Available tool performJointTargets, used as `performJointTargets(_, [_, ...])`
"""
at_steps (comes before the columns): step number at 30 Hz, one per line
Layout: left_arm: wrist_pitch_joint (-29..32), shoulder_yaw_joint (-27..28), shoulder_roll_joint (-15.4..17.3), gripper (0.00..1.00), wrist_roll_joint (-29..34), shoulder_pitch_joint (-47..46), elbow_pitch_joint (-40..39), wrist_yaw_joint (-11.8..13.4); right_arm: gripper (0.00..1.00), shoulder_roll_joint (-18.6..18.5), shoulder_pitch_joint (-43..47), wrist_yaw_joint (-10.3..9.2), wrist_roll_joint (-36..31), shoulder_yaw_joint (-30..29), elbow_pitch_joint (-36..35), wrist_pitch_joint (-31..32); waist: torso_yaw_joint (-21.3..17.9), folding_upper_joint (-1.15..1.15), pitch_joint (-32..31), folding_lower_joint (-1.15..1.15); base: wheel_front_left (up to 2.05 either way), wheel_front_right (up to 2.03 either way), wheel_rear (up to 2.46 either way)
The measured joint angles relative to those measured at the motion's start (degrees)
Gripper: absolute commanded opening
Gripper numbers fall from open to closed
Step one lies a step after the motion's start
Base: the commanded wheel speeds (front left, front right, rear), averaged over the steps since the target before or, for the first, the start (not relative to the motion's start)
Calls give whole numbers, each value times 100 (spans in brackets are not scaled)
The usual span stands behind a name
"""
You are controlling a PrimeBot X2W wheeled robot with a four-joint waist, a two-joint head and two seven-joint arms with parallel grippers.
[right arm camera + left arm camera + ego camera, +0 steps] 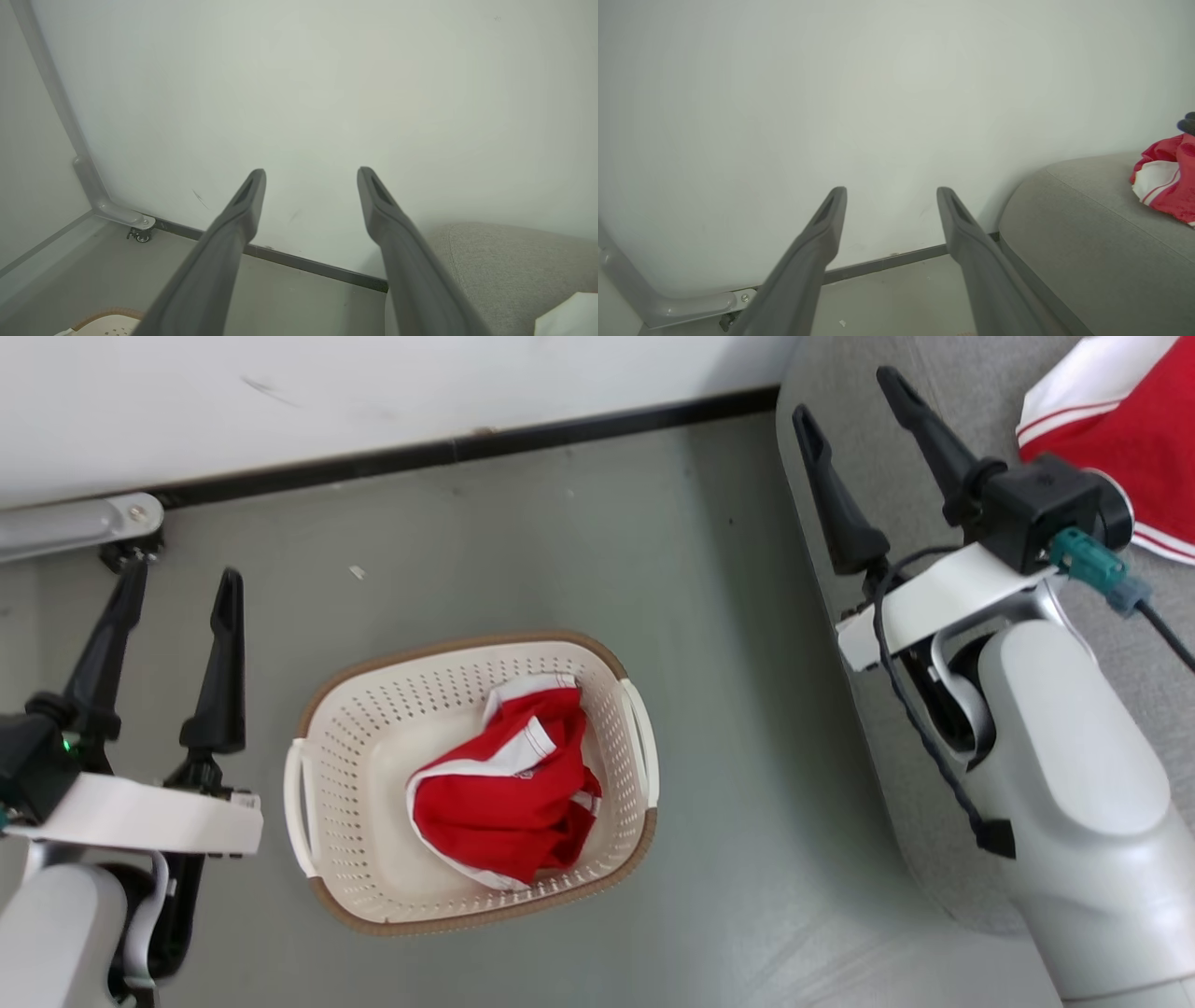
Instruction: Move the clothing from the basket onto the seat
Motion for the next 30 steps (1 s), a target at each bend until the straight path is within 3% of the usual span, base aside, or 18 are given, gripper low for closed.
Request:
performJointTargets(17, [-318, 11, -248, 100, -87, 747, 584, -92, 100, -2, 1288, 0, -40, -428, -633, -1, 392, 0, -874, 0, 0, 0, 0])
performJointTargets(30, [-361, -172, -399, 100, 32, 1123, 794, -358, 100, 11, 2285, 0, 51, -725, -1167, -1, 622, 0, -1467, 0, 0, 0, 0])
